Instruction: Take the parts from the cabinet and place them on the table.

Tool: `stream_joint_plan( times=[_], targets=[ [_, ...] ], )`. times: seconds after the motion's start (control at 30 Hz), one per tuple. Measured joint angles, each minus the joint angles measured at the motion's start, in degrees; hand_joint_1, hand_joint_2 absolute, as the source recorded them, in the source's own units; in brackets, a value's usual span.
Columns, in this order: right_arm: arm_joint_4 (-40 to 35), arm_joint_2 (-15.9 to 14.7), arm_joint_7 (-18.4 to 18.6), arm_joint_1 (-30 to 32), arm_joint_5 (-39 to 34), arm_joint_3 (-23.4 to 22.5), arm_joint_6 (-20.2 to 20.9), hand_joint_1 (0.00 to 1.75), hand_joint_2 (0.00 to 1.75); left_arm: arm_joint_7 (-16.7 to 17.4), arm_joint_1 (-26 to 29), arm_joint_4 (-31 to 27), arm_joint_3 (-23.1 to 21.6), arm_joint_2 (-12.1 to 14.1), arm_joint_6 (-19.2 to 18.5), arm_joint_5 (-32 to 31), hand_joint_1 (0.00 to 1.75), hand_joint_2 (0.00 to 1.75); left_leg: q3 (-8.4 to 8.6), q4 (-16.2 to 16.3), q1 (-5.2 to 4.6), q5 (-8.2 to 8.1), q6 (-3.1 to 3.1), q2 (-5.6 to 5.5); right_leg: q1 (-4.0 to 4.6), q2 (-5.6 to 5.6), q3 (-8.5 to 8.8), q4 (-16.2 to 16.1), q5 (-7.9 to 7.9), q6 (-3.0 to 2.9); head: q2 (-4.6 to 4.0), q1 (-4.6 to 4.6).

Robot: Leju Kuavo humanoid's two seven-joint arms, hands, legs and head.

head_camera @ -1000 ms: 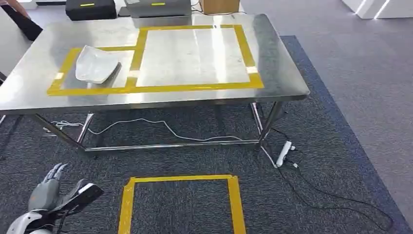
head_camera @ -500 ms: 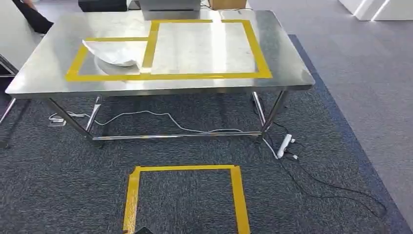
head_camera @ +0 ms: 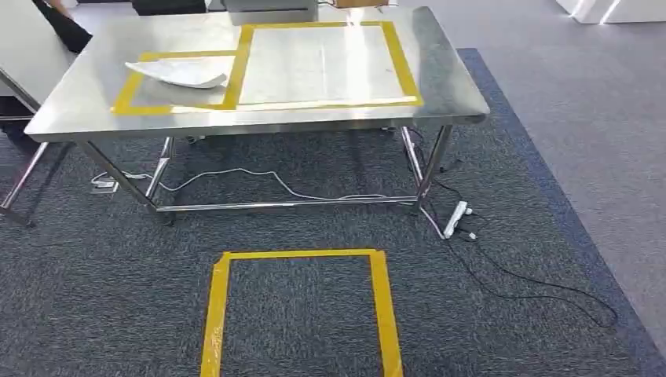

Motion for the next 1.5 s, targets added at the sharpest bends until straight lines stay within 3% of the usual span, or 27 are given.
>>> stream_joint_plan(
  times=[0.03, 0.07, 0.17, 0.2, 0.23, 0.3, 0.33, 0.4, 0.47, 0.5, 0.57, 0.6, 0.67, 0.7, 0.8, 0.87, 0.93, 1.0, 1.07, 1.1, 1.2, 1.23, 1.27, 1.33, 1.37, 1.43, 1.5],
  targets=[
    [0.0, 0.0, -0.1, 0.0, 0.0, -0.3, 0.0, 0.00, 0.00, -0.8, -0.2, 0.0, 0.0, 0.0, 0.6, -0.6, 0.00, 0.00, 3.77, -5.3, -0.12, -2.27, 0.31, -0.02, 0.23, 0.03, -0.61, 0.6, 0.25, 0.32, 0.00, 0.00],
    [0.0, 0.0, -0.2, 0.0, 0.0, -0.5, 0.1, 0.00, 0.00, -1.4, -0.4, 0.1, 0.0, 0.0, 1.2, -1.1, 0.00, 0.00, 4.93, -8.3, -0.25, -3.35, 0.81, -0.09, 0.27, -0.12, -0.87, 0.8, 0.70, 0.60, 0.00, 0.13],
    [0.0, 0.0, -0.2, 0.1, 0.3, -0.7, 0.4, 0.00, 0.00, -1.3, -0.9, 0.3, 0.0, -0.2, 2.2, -2.1, 0.00, 0.00, 3.36, -7.9, -0.52, -1.74, 1.95, 0.01, 0.14, -0.16, -1.13, 0.3, 2.67, 1.62, 0.00, -0.09],
    [0.0, 0.0, -0.1, 0.2, 0.4, -0.8, 0.5, 0.00, 0.00, -0.9, -1.1, 0.7, -0.1, -0.4, 2.3, -2.4, 0.00, 0.00, 2.65, -8.1, -0.16, -0.86, 2.51, 0.44, -0.10, 0.20, -1.56, 0.7, 1.50, 1.91, 0.00, -0.35],
    [0.0, 0.0, -0.2, 0.2, 0.5, -0.8, 0.5, 0.00, 0.00, -0.7, -1.2, 0.7, -0.1, -0.5, 2.5, -2.7, 0.00, 0.00, 1.73, -8.1, -0.18, -0.11, 3.03, 0.47, -0.11, 0.46, -2.32, 2.2, -1.86, 2.20, 0.00, 0.04],
    [0.0, 0.0, -0.1, 0.2, 0.5, -0.9, 0.6, 0.00, 0.00, -0.7, -1.1, 0.7, -0.1, -0.7, 2.6, -3.0, 0.00, 0.00, -0.24, -8.0, -0.19, 1.48, 3.26, 0.49, -0.30, 0.72, -4.29, 9.4, -9.40, 2.75, 0.00, 0.44],
    [0.0, 0.0, -0.1, 0.2, 0.5, -1.0, 0.6, 0.00, 0.00, -0.7, -1.1, 0.8, -0.1, -0.7, 2.7, -3.0, 0.00, 0.00, -1.39, -7.9, -0.21, 2.40, 3.24, 0.50, -0.31, 0.77, -4.84, 13.9, -11.57, 2.95, 0.00, 0.50],
    [0.0, 0.0, -0.2, 0.1, 0.5, -1.1, 0.7, 0.00, 0.00, -0.7, -1.2, 0.8, -0.1, -0.8, 2.7, -3.1, 0.00, 0.00, -3.66, -7.7, -0.20, 4.08, 3.00, 0.58, -0.43, 0.78, -4.27, 18.3, -9.89, 3.13, 0.00, 0.52],
    [0.0, 0.0, -0.3, 0.1, 0.5, -1.1, 0.7, 0.00, 0.00, -0.7, -1.2, 0.9, -0.1, -0.9, 2.9, -3.3, 0.00, 0.00, -5.96, -7.2, -0.11, 5.49, 2.60, 0.69, -0.73, 0.78, 0.47, 14.4, -4.51, 3.34, 0.00, 0.52],
    [0.0, 0.0, -0.4, 0.1, 0.5, -1.1, 0.8, 0.00, 0.00, -0.7, -1.2, 0.9, -0.2, -0.9, 2.9, -3.4, 0.00, 0.00, -6.95, -7.0, -0.01, 6.13, 2.31, 0.66, -0.87, 0.80, 4.43, 9.5, -3.63, 3.37, 0.00, 0.52],
    [0.0, 0.1, -0.7, -0.3, 0.6, -1.1, 1.2, 0.00, 0.00, -0.8, -1.3, 0.9, -0.2, -0.9, 2.6, -3.5, 0.00, 0.00, -7.65, -6.3, -0.28, 7.20, 1.61, 0.48, -0.87, 1.10, 12.93, -2.6, -7.53, 3.28, 0.00, 0.94],
    [0.0, 0.1, -0.8, -0.4, 0.6, -1.1, 1.3, 0.00, 0.00, -0.8, -1.2, 0.9, -0.2, -0.8, 2.5, -3.6, 0.00, 0.00, -7.68, -6.5, -0.31, 8.01, 1.31, 0.53, -0.72, 1.23, 12.80, -3.8, -8.48, 2.37, 0.02, 0.81],
    [0.0, 0.1, -1.0, -0.2, 0.5, -1.1, 1.4, 0.00, 0.00, -0.8, -1.3, 0.9, -0.2, -0.7, 2.2, -3.7, 0.00, 0.00, -7.67, -7.0, -0.02, 9.30, 0.60, 0.55, -0.34, 1.17, 11.97, -3.0, -7.82, 1.69, 0.02, 0.83],
    [0.0, 0.2, -1.0, -0.2, 0.5, -1.2, 1.4, 0.00, 0.00, -0.8, -1.2, 1.1, -0.2, -0.7, 2.2, -3.7, 0.00, 0.00, -7.95, -6.8, 0.12, 9.22, 0.17, 0.34, -0.68, 0.84, 11.22, -3.2, -7.00, 0.74, -0.02, 0.83],
    [0.0, 0.2, -1.1, -0.1, 0.4, -1.4, 1.4, 0.00, 0.00, -0.8, -0.9, 1.1, -0.2, -0.7, 2.5, -3.6, 0.00, 0.00, -9.65, 1.1, 0.32, -1.75, -0.44, 0.27, -0.43, 0.45, 8.82, -2.9, -4.96, -0.54, 0.00, 0.29],
    [0.0, 0.2, -1.2, 0.0, 0.4, -1.6, 1.5, 0.00, 0.00, -0.8, -1.0, 1.2, -0.2, -0.7, 2.7, -3.6, 0.00, 0.00, -10.32, 9.5, 0.31, -5.83, -0.59, 0.27, -0.14, 0.23, 6.62, -2.4, -3.53, -0.60, 0.00, 0.22],
    [0.0, 0.2, -1.2, -0.1, 0.4, -1.6, 1.5, 0.00, 0.00, -0.8, -1.0, 1.2, -0.2, -0.8, 2.7, -3.6, 0.00, 0.00, -8.63, 11.3, 0.30, -2.56, -0.34, 0.27, 0.05, 0.03, 4.65, -1.5, -2.30, -0.61, 0.00, 0.17],
    [0.0, 0.2, -1.2, -0.1, 0.4, -1.6, 1.5, 0.00, 0.00, -0.8, -1.0, 1.2, -0.2, -0.8, 2.8, -3.6, 0.00, 0.00, -3.33, 5.0, 0.18, 1.19, 0.34, 0.25, 0.30, 0.04, 2.21, -0.3, -1.32, -0.49, 0.00, 0.20],
    [0.0, 0.3, -1.4, -0.1, 0.4, -1.7, 1.5, 0.00, 0.00, -0.8, -1.2, 1.2, -0.2, -0.8, 2.9, -3.6, 0.00, 0.00, 3.57, -5.6, -0.20, -1.72, 1.33, 0.24, 0.64, 0.14, 0.80, 0.5, -0.49, -0.04, 0.02, 0.15],
    [0.0, 0.3, -1.5, -0.1, 0.4, -1.7, 1.5, 0.00, 0.00, -0.8, -1.3, 1.2, -0.2, -0.8, 2.9, -3.6, 0.00, 0.00, 4.45, -7.8, -0.28, -2.65, 1.41, 0.25, 0.51, -0.01, 0.53, 0.5, 0.03, 0.31, 0.00, 0.28],
    [0.0, 0.3, -1.6, 0.0, 0.5, -1.8, 1.5, 0.00, 0.00, -0.8, -1.2, 1.2, -0.2, -0.9, 3.1, -3.6, 0.00, 0.00, 2.86, -8.4, -0.49, -1.14, 2.27, 0.29, 0.43, -0.14, -0.37, 0.2, 1.89, 1.55, 0.00, 0.24],
    [0.0, 0.3, -1.6, 0.0, 0.5, -1.9, 1.5, 0.00, 0.00, -0.8, -1.4, 1.3, -0.2, -1.0, 3.1, -3.4, 0.00, 0.00, 2.09, -8.6, -0.20, -0.20, 2.55, 0.72, 0.11, 0.34, -0.94, 0.7, 0.46, 1.72, 0.00, -0.24],
    [0.0, 0.3, -1.7, 0.0, 0.6, -1.9, 1.5, 0.00, 0.00, -0.8, -1.4, 1.3, -0.2, -1.0, 3.1, -3.4, 0.00, 0.00, 0.94, -8.7, -0.11, 0.64, 3.23, 0.66, 0.01, 0.69, -1.80, 2.5, -3.16, 1.98, -0.02, 0.32],
    [0.0, 0.3, -1.7, 0.1, 0.6, -2.0, 1.5, 0.00, 0.00, -0.8, -1.3, 1.3, -0.2, -1.2, 3.1, -3.4, 0.00, 0.00, -1.02, -8.6, -0.14, 2.37, 3.30, 0.71, -0.31, 0.81, -3.86, 10.5, -10.60, 2.65, 0.00, 0.61],
    [0.0, 0.3, -1.7, 0.0, 0.6, -2.0, 1.5, 0.00, 0.00, -0.8, -1.4, 1.3, -0.2, -1.2, 3.1, -3.4, 0.00, 0.00, -2.09, -8.6, -0.13, 3.16, 3.24, 0.77, -0.39, 0.80, -4.37, 14.4, -11.95, 2.91, 0.00, 0.70],
    [0.0, 0.3, -1.7, 0.0, 0.6, -2.0, 1.5, 0.00, 0.00, -0.8, -1.4, 1.3, -0.2, -1.2, 3.1, -3.4, 0.00, 0.00, -4.18, -8.5, -0.09, 4.80, 2.91, 0.95, -0.79, 0.80, -3.11, 17.5, -9.18, 3.40, 0.00, 0.72],
    [0.0, 0.3, -1.7, -0.1, 0.6, -2.0, 1.5, 0.00, 0.00, -0.8, -1.4, 1.3, -0.2, -1.2, 3.1, -3.4, 0.00, 0.00, -6.36, -8.0, 0.18, 6.28, 2.30, 0.96, -1.14, 0.79, 2.16, 12.5, -4.21, 3.76, 0.00, 0.77]
  ],
)
